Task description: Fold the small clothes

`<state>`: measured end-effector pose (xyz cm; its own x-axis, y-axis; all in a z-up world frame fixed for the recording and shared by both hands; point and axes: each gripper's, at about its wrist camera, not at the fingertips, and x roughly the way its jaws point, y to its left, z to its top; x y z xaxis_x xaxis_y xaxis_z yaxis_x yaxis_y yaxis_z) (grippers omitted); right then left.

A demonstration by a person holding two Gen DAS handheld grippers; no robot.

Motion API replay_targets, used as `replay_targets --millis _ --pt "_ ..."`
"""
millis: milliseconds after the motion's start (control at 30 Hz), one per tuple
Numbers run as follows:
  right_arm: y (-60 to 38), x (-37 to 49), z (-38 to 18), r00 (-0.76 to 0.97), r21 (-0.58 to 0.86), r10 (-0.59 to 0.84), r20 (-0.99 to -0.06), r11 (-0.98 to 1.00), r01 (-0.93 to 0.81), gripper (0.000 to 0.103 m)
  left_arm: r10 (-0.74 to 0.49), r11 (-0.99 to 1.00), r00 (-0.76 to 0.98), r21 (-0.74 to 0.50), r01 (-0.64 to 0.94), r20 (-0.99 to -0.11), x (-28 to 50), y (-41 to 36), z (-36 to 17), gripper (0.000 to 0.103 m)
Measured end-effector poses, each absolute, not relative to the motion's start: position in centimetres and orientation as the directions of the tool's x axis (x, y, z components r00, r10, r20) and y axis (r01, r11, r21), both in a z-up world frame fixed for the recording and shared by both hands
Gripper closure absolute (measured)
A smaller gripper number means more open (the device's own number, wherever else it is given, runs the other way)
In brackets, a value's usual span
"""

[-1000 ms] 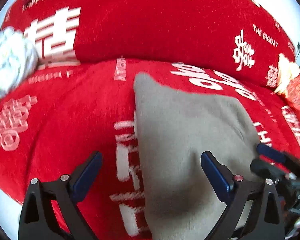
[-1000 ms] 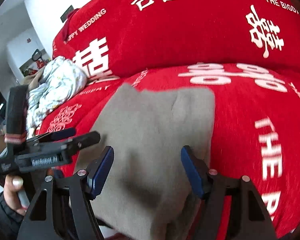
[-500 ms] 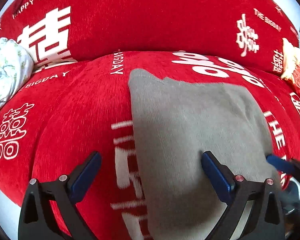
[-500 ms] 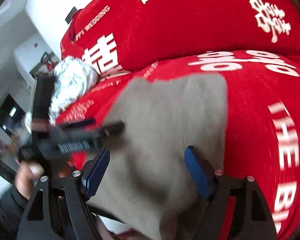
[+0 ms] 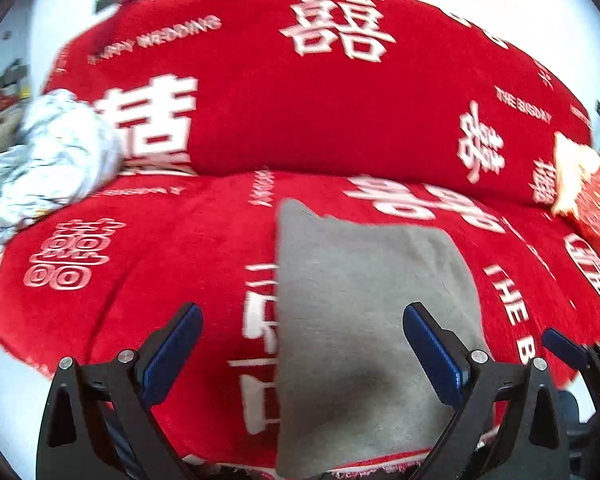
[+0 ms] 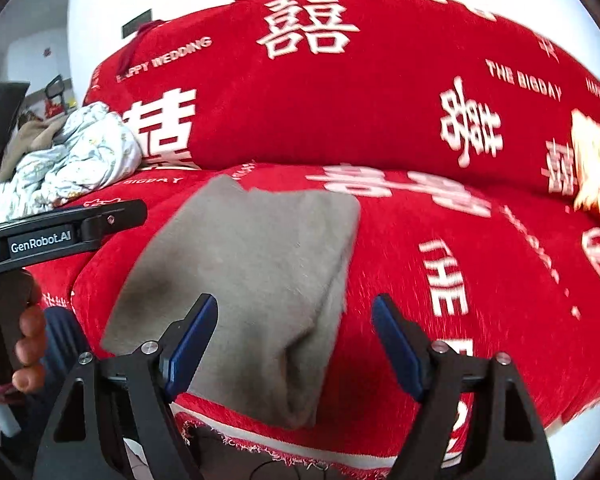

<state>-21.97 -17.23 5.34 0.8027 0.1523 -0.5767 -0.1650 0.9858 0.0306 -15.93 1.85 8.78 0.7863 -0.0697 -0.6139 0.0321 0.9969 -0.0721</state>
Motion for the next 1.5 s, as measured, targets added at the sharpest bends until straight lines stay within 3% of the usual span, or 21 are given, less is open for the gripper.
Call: replay_targets --millis 533,1500 --pt "-14.4 -22.9 5.8 0.766 0.009 0.145 -0.627 0.984 -0.179 0.02 -0.075 0.997 0.785 -0.058 0.051 -0.615 -19.4 1.5 10.2 0.002" --pt "-13.6 -23.5 6.3 0.768 0.002 0.142 -0.625 0.984 -0.18 0.02 -0.075 0.997 0.785 -0.035 0.068 -0.615 -20.3 1.2 10.0 0.002"
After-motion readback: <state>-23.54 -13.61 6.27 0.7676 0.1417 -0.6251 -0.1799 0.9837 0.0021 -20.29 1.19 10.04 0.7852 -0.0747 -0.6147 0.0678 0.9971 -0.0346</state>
